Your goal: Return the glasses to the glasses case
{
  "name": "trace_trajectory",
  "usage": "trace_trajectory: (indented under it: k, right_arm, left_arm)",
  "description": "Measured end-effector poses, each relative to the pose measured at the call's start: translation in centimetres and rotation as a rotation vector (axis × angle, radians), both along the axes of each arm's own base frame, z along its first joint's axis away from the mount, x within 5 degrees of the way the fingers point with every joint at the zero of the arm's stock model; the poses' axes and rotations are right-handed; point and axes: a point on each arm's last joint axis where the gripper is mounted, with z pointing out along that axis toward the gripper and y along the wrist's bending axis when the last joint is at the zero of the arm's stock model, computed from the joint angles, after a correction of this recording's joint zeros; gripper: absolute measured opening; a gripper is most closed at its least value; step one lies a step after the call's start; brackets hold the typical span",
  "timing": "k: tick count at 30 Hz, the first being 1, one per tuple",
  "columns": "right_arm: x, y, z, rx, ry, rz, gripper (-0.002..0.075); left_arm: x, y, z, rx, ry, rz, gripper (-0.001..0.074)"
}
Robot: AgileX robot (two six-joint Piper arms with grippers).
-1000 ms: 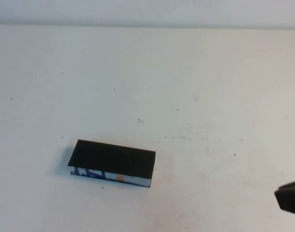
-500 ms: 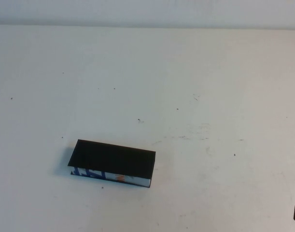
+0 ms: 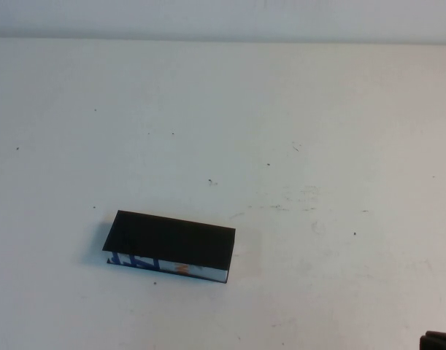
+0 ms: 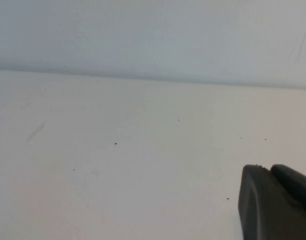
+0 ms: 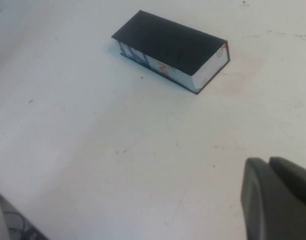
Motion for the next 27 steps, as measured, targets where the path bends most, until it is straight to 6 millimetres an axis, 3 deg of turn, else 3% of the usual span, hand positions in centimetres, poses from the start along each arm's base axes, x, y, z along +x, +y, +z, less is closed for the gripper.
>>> trace_trajectory:
  k: [8,13,20,27]
  right_arm:
    - [1.0,-0.7,0.3,-0.095,-0.191,-0.057,-0.0011]
    - [2.2,-2.4,-0.1,-0.055,-0.345,-0.315,-0.0011]
    - [2.0,-5.5,-4.7,0.0,-0.473,-0.715,-0.0011]
    - [0.7,-5.7,-7.2,0.005,-0.449,-0.741,-0.0011]
  left_arm:
    - [0.0,0.0,0.0,0.0,0.0,0.0,-0.0004]
    - [0.0,0.0,0.0,0.0,0.0,0.0,-0.0004]
    - [0.0,0.0,0.0,0.0,0.0,0.0,-0.0004]
    - [0.0,0.0,0.0,-0.002,0.0,0.0,-0.0004]
